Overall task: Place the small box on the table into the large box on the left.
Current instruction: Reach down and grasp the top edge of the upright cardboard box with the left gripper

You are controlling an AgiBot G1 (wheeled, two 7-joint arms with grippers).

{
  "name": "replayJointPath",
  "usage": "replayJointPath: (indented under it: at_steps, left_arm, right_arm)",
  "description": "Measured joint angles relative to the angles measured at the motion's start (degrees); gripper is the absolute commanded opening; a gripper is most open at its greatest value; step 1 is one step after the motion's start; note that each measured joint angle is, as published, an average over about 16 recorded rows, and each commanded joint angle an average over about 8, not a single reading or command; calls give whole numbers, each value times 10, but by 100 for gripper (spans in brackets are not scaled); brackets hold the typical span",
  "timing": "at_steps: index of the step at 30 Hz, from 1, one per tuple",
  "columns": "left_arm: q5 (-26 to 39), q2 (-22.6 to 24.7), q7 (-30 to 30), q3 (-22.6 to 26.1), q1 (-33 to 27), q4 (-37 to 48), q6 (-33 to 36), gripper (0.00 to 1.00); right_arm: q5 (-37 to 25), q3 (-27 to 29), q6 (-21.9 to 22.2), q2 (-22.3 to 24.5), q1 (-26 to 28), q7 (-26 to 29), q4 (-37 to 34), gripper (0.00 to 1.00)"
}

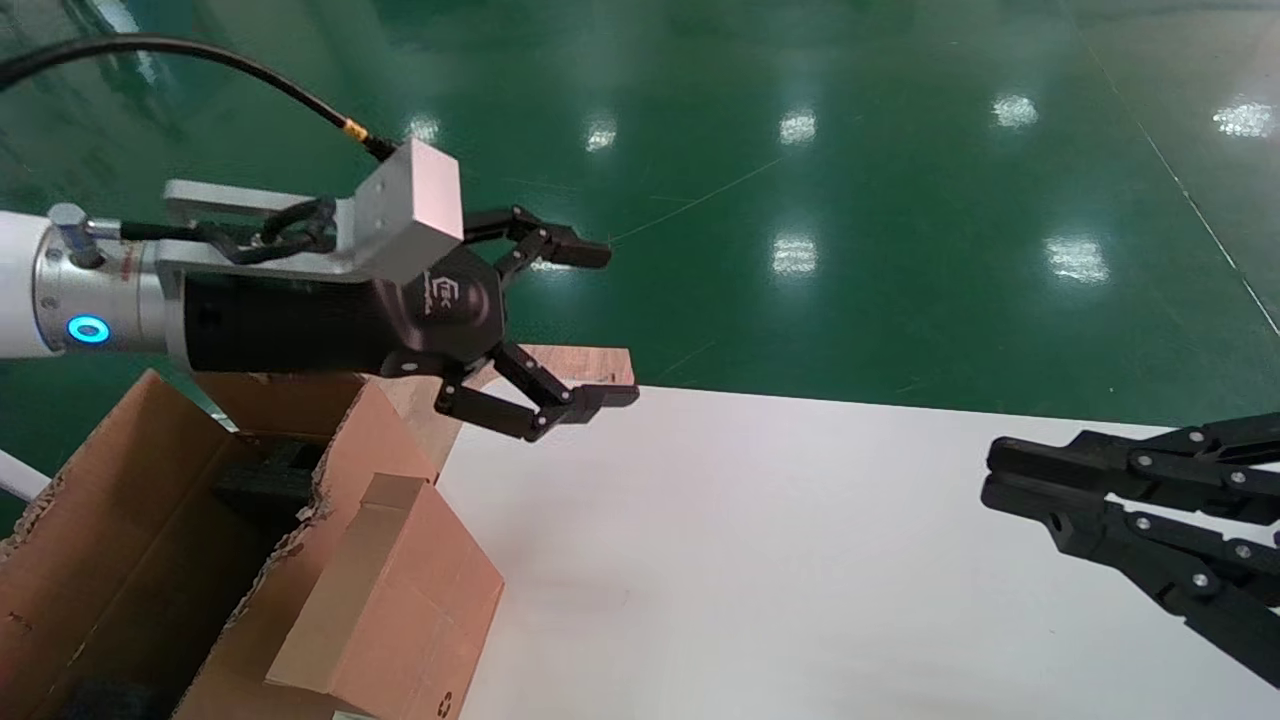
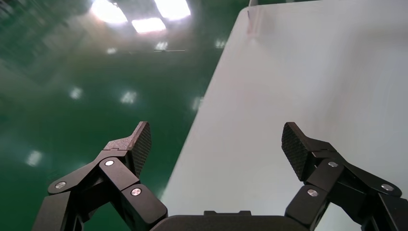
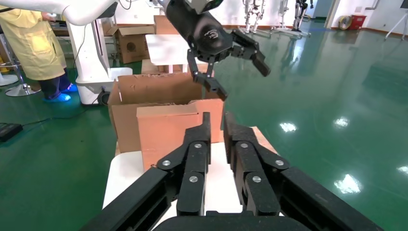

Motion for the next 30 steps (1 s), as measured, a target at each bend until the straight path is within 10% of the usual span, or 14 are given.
replayJointPath:
  at_steps: [20, 30]
  left_arm:
    - [247, 89, -424, 226, -187, 2, 107, 100]
    - [278, 89, -505, 374, -283, 1, 115, 100]
  right_arm:
    - [0, 0, 0, 0, 0, 0, 0, 0]
    - [0, 0, 0, 0, 0, 0, 0, 0]
